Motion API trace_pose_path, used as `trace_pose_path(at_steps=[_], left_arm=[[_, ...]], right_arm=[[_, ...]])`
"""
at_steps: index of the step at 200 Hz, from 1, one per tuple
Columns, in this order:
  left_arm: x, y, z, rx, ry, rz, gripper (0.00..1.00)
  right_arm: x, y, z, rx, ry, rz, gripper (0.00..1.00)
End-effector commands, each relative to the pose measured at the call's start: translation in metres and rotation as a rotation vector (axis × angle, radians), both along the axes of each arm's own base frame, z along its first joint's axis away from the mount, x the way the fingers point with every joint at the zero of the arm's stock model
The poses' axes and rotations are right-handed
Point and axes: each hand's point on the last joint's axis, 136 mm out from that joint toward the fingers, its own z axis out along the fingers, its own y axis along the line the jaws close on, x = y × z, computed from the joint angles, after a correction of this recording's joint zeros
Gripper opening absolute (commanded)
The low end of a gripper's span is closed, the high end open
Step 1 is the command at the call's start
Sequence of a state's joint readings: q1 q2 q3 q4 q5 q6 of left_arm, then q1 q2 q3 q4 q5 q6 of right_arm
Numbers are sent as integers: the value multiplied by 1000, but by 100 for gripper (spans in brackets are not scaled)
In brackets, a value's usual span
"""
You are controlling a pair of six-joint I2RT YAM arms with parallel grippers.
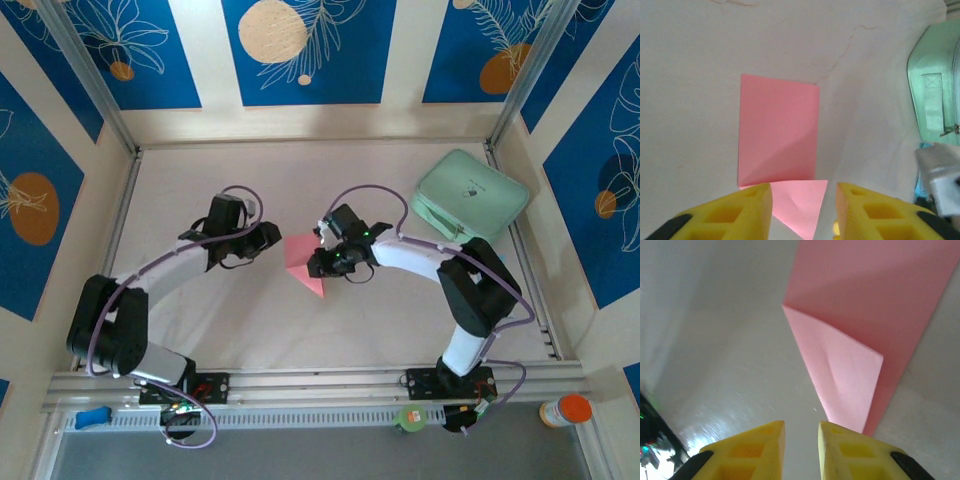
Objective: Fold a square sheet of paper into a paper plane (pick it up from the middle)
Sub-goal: Third fold the triangle at the center of the table.
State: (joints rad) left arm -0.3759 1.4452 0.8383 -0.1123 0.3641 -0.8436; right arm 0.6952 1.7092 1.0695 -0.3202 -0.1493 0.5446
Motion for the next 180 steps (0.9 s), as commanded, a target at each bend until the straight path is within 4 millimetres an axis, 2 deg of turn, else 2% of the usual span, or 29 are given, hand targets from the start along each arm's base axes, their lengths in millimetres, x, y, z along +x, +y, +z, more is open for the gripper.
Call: trace_pose_path(at_steps=[1, 44, 98, 138, 166, 180], left_arm=[[-16, 0, -15, -20, 69, 40, 44], [-27, -17, -33, -83, 131, 36, 52], [-34, -34, -60, -95, 222, 30, 53], [-38, -39, -76, -87, 279, 29, 44], [-39, -39, -82, -74, 298, 30, 33], [-39, -38, -84, -62, 304, 32, 32]], right_arm=[[14, 2, 8, 14, -16, -75, 24], [16, 5, -9, -32, 14, -94, 23], [28, -7, -36, -141, 24, -155, 23], [25, -14, -55, -187, 62, -167, 19], [22, -19, -66, -216, 87, -169, 17], [21, -21, -69, -227, 95, -171, 16]])
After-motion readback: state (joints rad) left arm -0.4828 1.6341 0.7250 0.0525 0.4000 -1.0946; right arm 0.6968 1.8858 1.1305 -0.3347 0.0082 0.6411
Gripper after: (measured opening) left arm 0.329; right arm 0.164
